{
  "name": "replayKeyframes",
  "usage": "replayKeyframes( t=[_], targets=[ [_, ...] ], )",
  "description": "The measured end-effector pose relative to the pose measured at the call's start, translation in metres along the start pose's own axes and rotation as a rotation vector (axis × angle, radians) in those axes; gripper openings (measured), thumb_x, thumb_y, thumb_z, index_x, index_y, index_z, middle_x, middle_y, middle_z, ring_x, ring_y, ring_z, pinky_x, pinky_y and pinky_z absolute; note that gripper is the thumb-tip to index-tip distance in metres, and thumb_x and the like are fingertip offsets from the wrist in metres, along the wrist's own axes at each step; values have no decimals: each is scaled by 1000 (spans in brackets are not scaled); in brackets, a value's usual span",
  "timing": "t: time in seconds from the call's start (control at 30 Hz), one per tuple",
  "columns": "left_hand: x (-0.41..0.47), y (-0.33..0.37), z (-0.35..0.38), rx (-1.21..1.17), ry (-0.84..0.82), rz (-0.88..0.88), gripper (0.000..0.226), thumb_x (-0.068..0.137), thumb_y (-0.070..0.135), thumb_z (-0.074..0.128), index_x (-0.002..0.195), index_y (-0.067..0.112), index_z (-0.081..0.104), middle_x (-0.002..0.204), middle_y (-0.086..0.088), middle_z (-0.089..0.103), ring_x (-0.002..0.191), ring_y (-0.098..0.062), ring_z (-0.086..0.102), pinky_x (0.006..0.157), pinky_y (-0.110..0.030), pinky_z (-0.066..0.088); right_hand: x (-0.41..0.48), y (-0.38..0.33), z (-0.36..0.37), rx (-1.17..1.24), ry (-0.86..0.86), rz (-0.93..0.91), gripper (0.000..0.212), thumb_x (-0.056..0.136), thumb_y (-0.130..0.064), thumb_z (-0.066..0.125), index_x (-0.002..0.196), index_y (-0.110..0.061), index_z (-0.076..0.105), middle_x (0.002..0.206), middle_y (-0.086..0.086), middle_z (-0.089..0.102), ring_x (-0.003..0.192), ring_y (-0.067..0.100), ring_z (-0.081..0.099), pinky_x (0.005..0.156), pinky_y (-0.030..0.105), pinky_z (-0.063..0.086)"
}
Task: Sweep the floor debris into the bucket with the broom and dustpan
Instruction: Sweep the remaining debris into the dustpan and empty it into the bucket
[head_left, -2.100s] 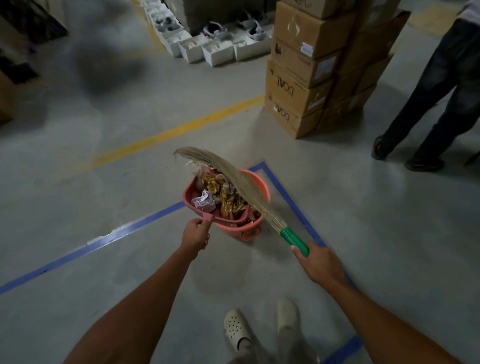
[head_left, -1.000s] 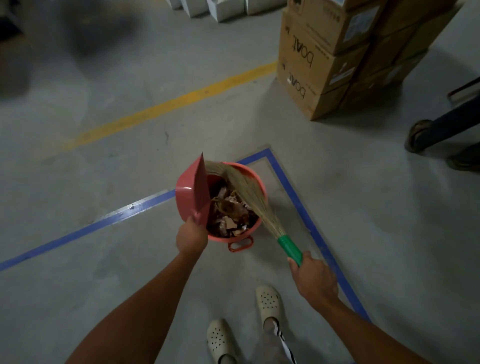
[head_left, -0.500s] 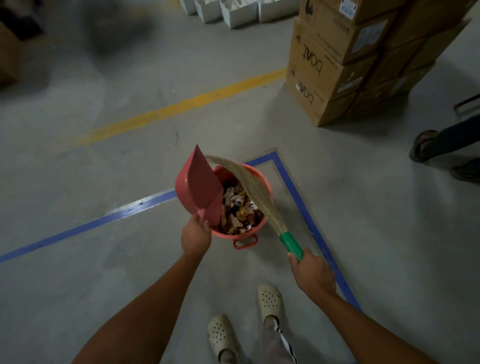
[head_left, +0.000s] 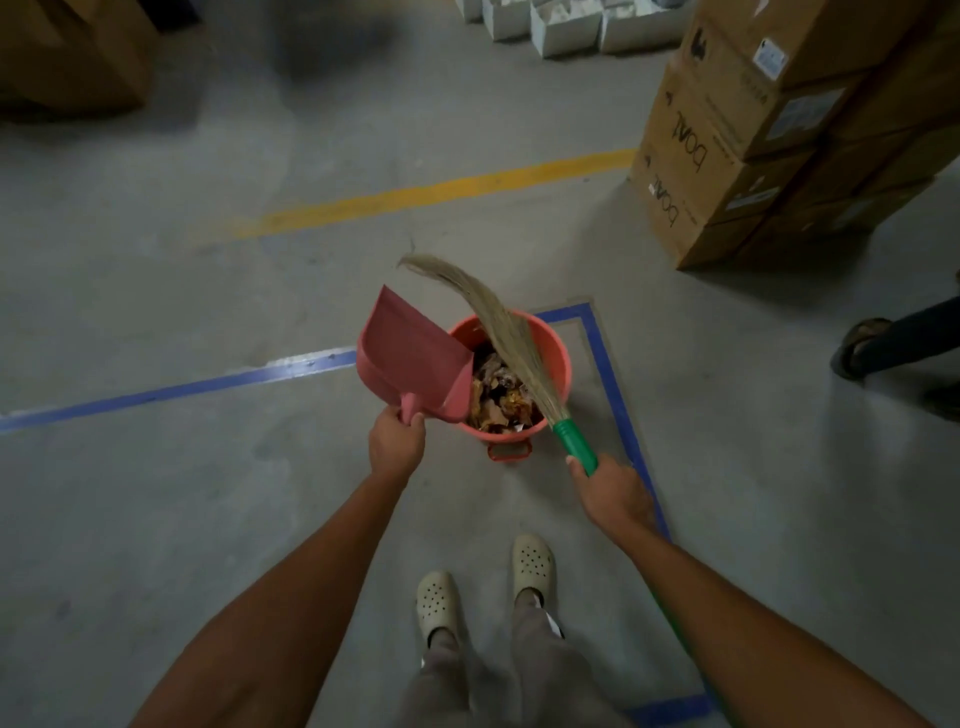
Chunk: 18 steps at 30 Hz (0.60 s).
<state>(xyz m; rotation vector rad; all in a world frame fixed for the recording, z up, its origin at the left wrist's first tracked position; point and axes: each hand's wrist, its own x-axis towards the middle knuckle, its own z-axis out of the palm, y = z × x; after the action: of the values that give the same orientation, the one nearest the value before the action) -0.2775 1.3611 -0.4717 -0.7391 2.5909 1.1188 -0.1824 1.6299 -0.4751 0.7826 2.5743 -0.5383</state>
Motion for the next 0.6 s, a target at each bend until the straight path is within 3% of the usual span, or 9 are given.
replayKeyframes(
  t=[0.33, 0.6],
  targets=[
    [-69, -67, -75, -296, 230, -205, 20, 89, 26, 62, 79, 9, 59, 78, -14, 64, 74, -32, 60, 66, -38, 46, -46, -38, 10, -12, -80, -254, 52, 92, -67, 42, 105, -19, 59, 85, 6, 62, 78, 28, 61, 67, 35, 50],
    [-113, -163, -147, -492, 452, -436, 25, 90, 30, 63, 79, 8, 58, 80, -19, 67, 75, -38, 65, 66, -45, 54, -94, -124, 37, -138, -110, -587, 58, 91, -65, 44, 135, -27, 49, 107, 12, 67, 95, 34, 65, 77, 39, 52]
  ],
)
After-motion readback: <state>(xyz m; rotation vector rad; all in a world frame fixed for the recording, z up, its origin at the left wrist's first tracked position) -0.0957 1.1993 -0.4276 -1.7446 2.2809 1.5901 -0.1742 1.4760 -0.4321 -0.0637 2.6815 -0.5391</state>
